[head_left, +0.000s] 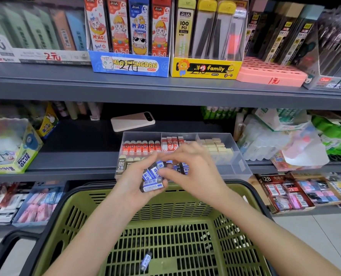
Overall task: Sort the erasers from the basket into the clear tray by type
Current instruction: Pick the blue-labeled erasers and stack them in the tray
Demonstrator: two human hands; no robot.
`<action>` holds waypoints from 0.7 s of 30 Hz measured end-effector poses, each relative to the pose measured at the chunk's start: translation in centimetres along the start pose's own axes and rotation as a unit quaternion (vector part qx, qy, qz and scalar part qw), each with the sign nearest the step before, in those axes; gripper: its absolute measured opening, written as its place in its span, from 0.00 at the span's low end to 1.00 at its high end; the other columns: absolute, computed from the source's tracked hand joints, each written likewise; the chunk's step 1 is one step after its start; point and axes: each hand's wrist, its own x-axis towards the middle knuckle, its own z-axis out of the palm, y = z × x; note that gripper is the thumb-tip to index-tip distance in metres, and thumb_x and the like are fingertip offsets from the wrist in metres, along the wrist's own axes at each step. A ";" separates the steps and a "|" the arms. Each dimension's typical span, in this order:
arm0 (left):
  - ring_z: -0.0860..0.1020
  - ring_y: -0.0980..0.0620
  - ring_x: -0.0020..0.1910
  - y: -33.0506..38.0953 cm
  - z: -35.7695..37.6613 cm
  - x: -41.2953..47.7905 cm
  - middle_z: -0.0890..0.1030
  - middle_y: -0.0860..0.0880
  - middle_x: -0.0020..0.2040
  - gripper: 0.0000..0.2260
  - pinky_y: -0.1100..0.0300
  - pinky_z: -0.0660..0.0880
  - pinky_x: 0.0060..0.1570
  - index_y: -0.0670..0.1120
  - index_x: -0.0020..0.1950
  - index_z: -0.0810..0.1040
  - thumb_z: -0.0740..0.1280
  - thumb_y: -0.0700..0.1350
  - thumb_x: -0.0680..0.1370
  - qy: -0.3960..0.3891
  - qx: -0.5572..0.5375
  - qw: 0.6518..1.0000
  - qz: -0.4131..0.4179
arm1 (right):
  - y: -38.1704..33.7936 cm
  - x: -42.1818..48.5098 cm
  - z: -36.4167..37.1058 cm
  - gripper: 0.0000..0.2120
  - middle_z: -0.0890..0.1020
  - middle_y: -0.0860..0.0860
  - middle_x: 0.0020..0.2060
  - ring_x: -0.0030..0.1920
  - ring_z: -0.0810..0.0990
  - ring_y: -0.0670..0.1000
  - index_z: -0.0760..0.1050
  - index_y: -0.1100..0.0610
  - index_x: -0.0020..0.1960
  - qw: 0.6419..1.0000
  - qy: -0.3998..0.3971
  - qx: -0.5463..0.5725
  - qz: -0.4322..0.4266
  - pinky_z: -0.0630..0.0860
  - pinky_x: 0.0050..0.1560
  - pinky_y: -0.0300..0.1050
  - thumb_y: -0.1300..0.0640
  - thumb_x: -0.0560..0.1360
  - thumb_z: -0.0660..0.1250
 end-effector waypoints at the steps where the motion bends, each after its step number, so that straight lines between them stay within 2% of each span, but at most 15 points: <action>1: 0.81 0.49 0.29 -0.2 0.2 0.0 0.84 0.43 0.37 0.09 0.61 0.75 0.25 0.43 0.38 0.86 0.72 0.49 0.66 0.000 0.011 1.000 0.008 | -0.5 0.1 0.1 0.13 0.77 0.46 0.38 0.46 0.70 0.50 0.82 0.48 0.53 1.000 -0.019 -0.005 0.010 0.67 0.50 0.47 0.46 0.71 0.71; 3: 0.80 0.50 0.29 -0.5 0.6 0.0 0.83 0.44 0.37 0.14 0.60 0.75 0.24 0.42 0.45 0.83 0.71 0.50 0.67 0.007 0.015 1.000 0.015 | -0.6 0.3 0.0 0.11 0.75 0.45 0.39 0.48 0.70 0.49 0.82 0.51 0.52 0.997 -0.053 0.035 0.032 0.67 0.53 0.46 0.51 0.71 0.72; 5: 0.81 0.49 0.30 -0.5 0.6 0.0 0.83 0.43 0.37 0.16 0.59 0.75 0.23 0.41 0.51 0.81 0.70 0.52 0.71 0.014 -0.001 1.000 0.009 | -0.5 0.4 -0.3 0.08 0.77 0.48 0.42 0.48 0.73 0.48 0.82 0.52 0.49 0.980 -0.080 0.170 0.066 0.71 0.51 0.39 0.57 0.71 0.72; 7: 0.82 0.44 0.33 -0.1 0.5 0.0 0.83 0.40 0.40 0.16 0.60 0.74 0.22 0.40 0.50 0.82 0.68 0.52 0.72 0.013 -0.017 1.000 -0.002 | 0.3 0.6 -1.3 0.07 0.79 0.47 0.41 0.43 0.77 0.43 0.80 0.51 0.47 0.946 -0.065 0.300 0.102 0.76 0.44 0.37 0.62 0.72 0.70; 8: 0.83 0.41 0.36 0.1 0.3 0.0 0.83 0.39 0.41 0.16 0.61 0.74 0.22 0.40 0.48 0.83 0.67 0.51 0.73 0.012 -0.018 1.000 -0.003 | 1.1 0.9 -1.8 0.08 0.80 0.46 0.40 0.41 0.77 0.42 0.78 0.49 0.46 0.944 -0.040 0.309 0.109 0.77 0.43 0.39 0.63 0.74 0.68; 10: 0.83 0.40 0.38 0.5 -0.2 -0.1 0.83 0.38 0.42 0.16 0.62 0.74 0.22 0.39 0.50 0.83 0.65 0.50 0.76 0.014 -0.009 1.000 0.005 | 3.1 1.8 -2.9 0.09 0.79 0.45 0.37 0.36 0.78 0.43 0.76 0.49 0.47 0.955 -0.012 0.269 0.125 0.77 0.40 0.44 0.63 0.76 0.66; 12: 0.83 0.41 0.38 0.9 -0.6 -0.3 0.83 0.38 0.42 0.15 0.62 0.74 0.22 0.38 0.51 0.82 0.64 0.49 0.77 0.012 -0.010 1.000 0.015 | 5.0 2.7 -3.5 0.08 0.79 0.47 0.36 0.33 0.77 0.46 0.77 0.50 0.50 0.974 -0.022 0.171 0.145 0.76 0.36 0.43 0.61 0.76 0.65; 15: 0.83 0.41 0.37 1.4 -0.9 -0.7 0.82 0.38 0.41 0.14 0.62 0.74 0.22 0.37 0.49 0.83 0.66 0.47 0.72 0.008 -0.008 1.000 0.022 | 7.1 3.6 -3.0 0.08 0.78 0.45 0.37 0.33 0.74 0.44 0.80 0.54 0.53 0.986 -0.075 0.004 0.151 0.72 0.41 0.40 0.58 0.74 0.69; 18: 0.82 0.40 0.37 1.8 -1.0 -1.0 0.82 0.38 0.41 0.18 0.62 0.73 0.22 0.37 0.51 0.81 0.68 0.46 0.67 0.007 -0.008 1.000 0.028 | 7.6 3.8 -2.0 0.08 0.77 0.47 0.37 0.39 0.73 0.48 0.78 0.56 0.47 0.980 -0.102 -0.077 0.156 0.72 0.45 0.44 0.55 0.70 0.73; 21: 0.82 0.40 0.38 1.8 -1.2 -0.9 0.82 0.38 0.40 0.16 0.63 0.73 0.22 0.37 0.54 0.79 0.66 0.46 0.72 0.009 -0.010 0.999 0.030 | 7.7 3.9 -1.1 0.08 0.80 0.51 0.38 0.39 0.74 0.48 0.80 0.59 0.42 0.978 -0.093 -0.108 0.155 0.68 0.40 0.41 0.55 0.69 0.74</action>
